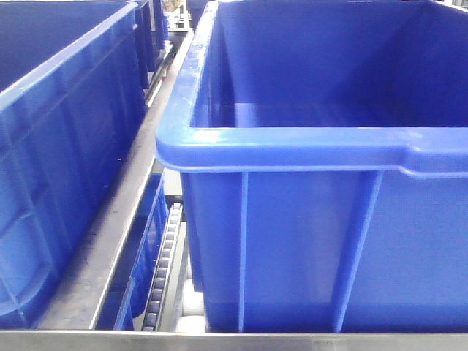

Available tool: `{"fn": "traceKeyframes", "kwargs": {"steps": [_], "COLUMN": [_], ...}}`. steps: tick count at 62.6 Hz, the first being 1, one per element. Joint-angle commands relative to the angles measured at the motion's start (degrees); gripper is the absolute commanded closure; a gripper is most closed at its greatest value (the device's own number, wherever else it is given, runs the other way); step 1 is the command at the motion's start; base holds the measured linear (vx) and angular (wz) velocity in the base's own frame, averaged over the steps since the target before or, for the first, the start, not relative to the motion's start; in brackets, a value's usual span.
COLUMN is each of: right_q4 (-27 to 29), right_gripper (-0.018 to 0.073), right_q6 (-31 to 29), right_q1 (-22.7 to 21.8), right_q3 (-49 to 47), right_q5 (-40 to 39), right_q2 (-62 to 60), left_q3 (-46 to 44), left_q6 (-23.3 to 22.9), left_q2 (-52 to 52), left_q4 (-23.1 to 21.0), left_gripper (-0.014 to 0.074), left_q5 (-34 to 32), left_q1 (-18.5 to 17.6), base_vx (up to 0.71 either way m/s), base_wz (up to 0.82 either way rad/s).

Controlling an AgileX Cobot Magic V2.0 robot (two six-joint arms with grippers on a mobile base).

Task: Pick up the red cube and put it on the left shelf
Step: 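Lower the right gripper with the red cube into the blue crate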

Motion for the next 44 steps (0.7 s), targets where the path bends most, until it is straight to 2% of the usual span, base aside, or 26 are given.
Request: {"fn": "traceKeyframes", "kwargs": {"steps": [1,15,31,44], "right_q4": [-0.3,-0.3,-0.3,-0.3], "right_gripper": [0.0368,0.0368,0.0368,0.0368], "right_q6": [-0.9,-0.9,-0.9,-0.9], "right_q1": [0.0,0.0,0.0,0.0], "right_q3": [-4.8,-7.2,-7.2,-7.2], "right_q5": [-0.9,-4.0,-10.0,-11.2], "right_q2": [6.6,20.7,31.7,38.9], "left_q3": [1.4,1.4,1.4,1.4], "left_q6": [-0.3,-0.3,-0.3,-0.3], "left_q2": [-0.7,-0.7,-0.7,-0.7], "left_q4": [-0.3,-0.3,-0.3,-0.3], "left_gripper": [0.0506,0.0506,0.0506,0.0506], "left_q5": [-4.8,-4.8,-4.8,-4.8], "left_q1": [-0.2,-0.2,-0.2,-0.2], "base_vx": [0.00,0.00,0.00,0.00], "base_wz": [0.00,0.00,0.00,0.00]}}
